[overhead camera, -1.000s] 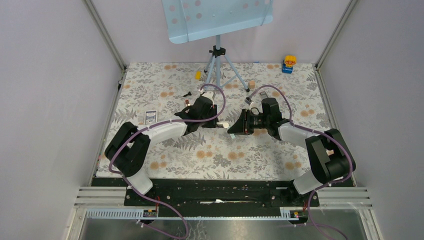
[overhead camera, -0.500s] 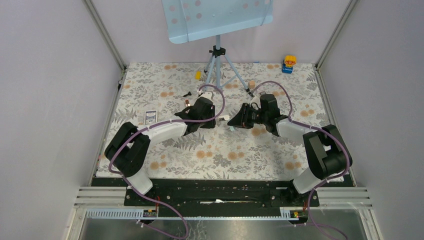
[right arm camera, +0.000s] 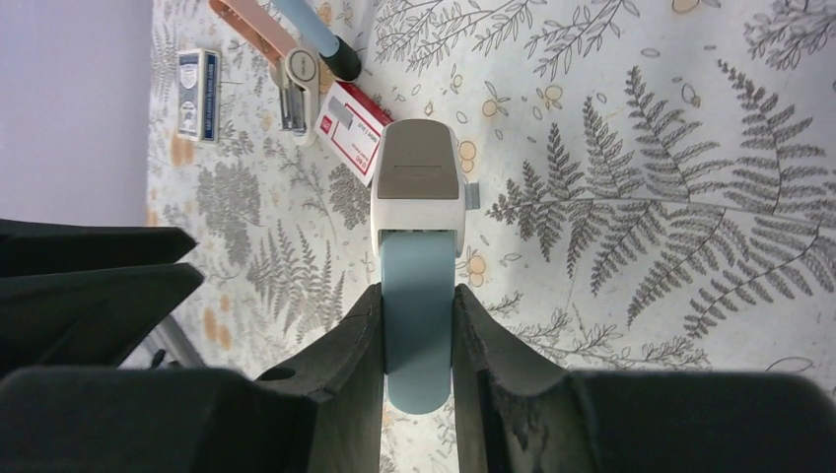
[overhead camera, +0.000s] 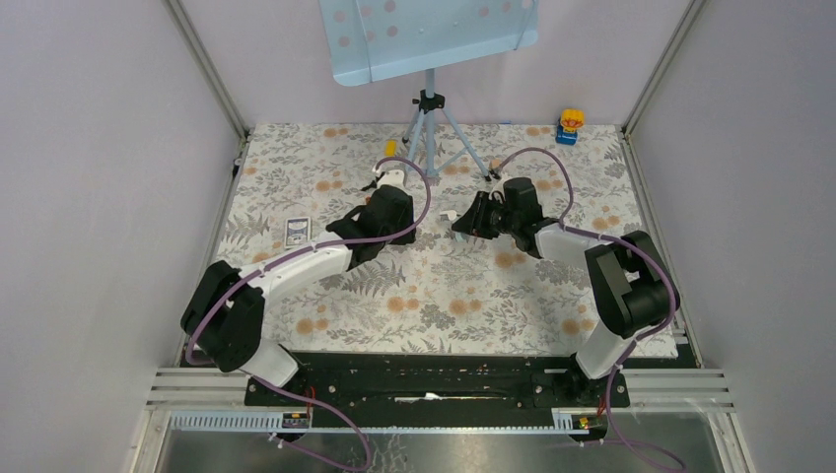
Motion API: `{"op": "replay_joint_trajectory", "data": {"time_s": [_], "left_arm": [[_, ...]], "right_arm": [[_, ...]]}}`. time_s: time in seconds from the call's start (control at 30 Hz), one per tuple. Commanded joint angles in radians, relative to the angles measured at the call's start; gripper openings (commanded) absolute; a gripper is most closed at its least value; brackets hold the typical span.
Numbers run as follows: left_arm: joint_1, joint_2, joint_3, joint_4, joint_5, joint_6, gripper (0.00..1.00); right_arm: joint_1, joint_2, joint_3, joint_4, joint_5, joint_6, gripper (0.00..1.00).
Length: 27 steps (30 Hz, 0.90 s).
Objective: Unload the staples from the stapler
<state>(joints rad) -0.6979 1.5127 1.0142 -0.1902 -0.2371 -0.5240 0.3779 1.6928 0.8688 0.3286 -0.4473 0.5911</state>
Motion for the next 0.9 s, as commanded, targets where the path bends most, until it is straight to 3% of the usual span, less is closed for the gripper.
{"op": "replay_joint_trajectory", "data": {"time_s": [0.0,0.33,0.87], "left_arm": [[0.002,-0.062,-0.014,0.012,-0.027,-0.002,0.38],[0.002,-0.111,-0.054,0.022,-0.037,-0.011,0.38],[0.002,-0.131,-0.088,0.042,-0.040,-0.011,0.34]], "right_arm": [[0.058,0.018,0.049,0.083,0.088,-0.114,0.00],[0.140,0.023,0.003,0.121,0.313,-0.246,0.00],[0.156,0.128,0.049,0.038,0.401,-0.270,0.00]]}}
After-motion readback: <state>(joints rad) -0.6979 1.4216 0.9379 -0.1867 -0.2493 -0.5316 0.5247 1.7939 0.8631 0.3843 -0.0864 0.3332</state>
